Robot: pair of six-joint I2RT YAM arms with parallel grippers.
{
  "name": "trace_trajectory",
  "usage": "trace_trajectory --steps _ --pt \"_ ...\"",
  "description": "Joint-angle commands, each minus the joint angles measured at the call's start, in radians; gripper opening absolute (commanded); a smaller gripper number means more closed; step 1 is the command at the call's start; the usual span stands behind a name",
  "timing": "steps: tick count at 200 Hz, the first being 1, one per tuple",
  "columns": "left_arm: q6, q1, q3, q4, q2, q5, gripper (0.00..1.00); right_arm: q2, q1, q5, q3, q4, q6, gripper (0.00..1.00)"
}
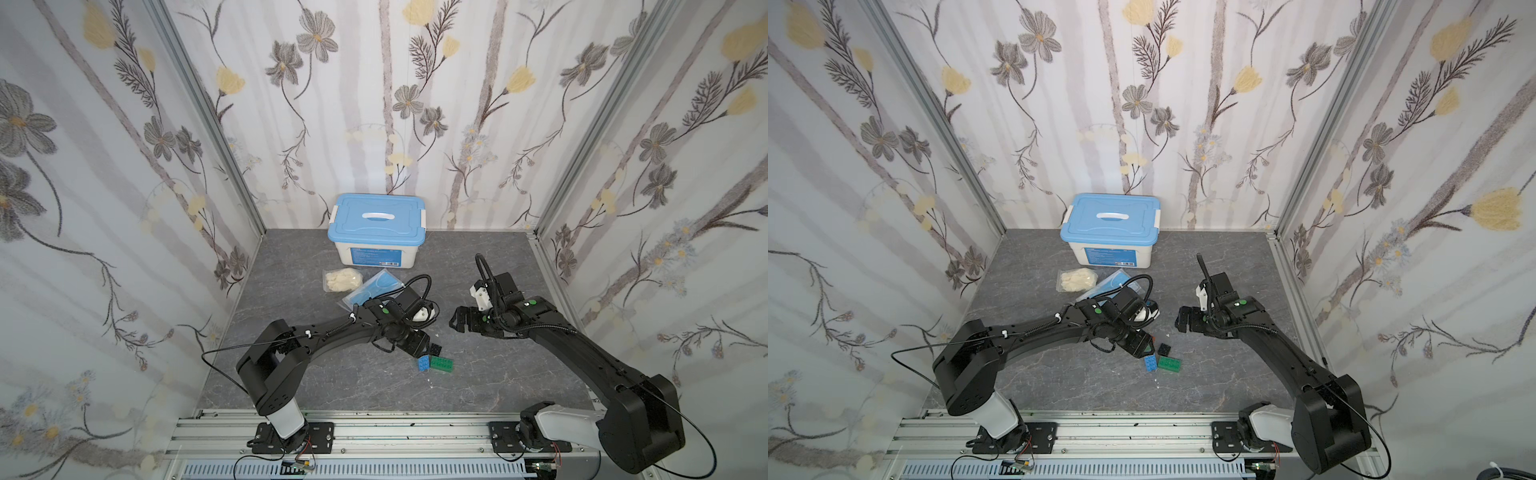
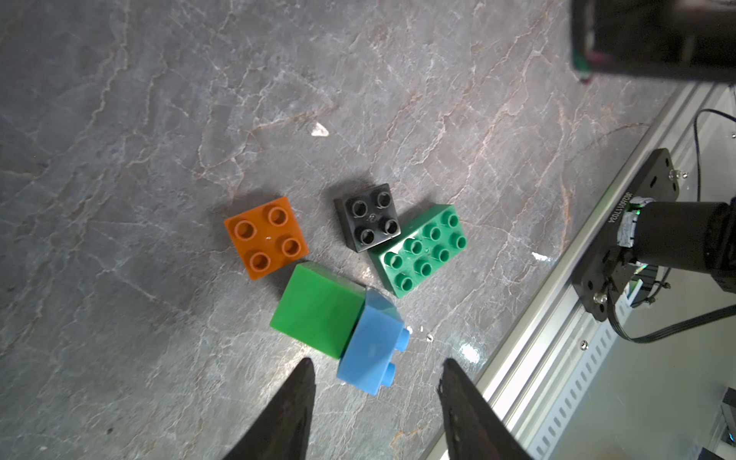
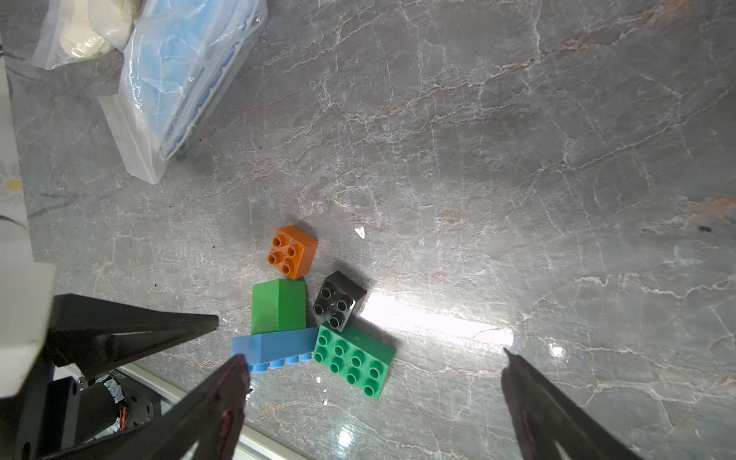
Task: Assemble the letter f with lego
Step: Pick up the lego brick from the center of the board.
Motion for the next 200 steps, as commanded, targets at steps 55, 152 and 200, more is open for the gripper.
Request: trace_trajectory --steps 55,152,200 --pt "0.09 0.01 0.055 -0.081 0.071 0.046 0.45 -0.016 -0.002 -0.042 -0.018 0.064 -0.002 0.99" --pt "0.095 0.024 0.063 -0.087 0.092 0.065 0.38 -0.011 -0.003 -0.053 -0.016 0.068 -0.003 0.99" --pt "0.093 0.024 0.063 -0.087 0.096 0.078 0.36 -0.011 -0.002 -0.058 -0.016 0.069 -0.003 0.99"
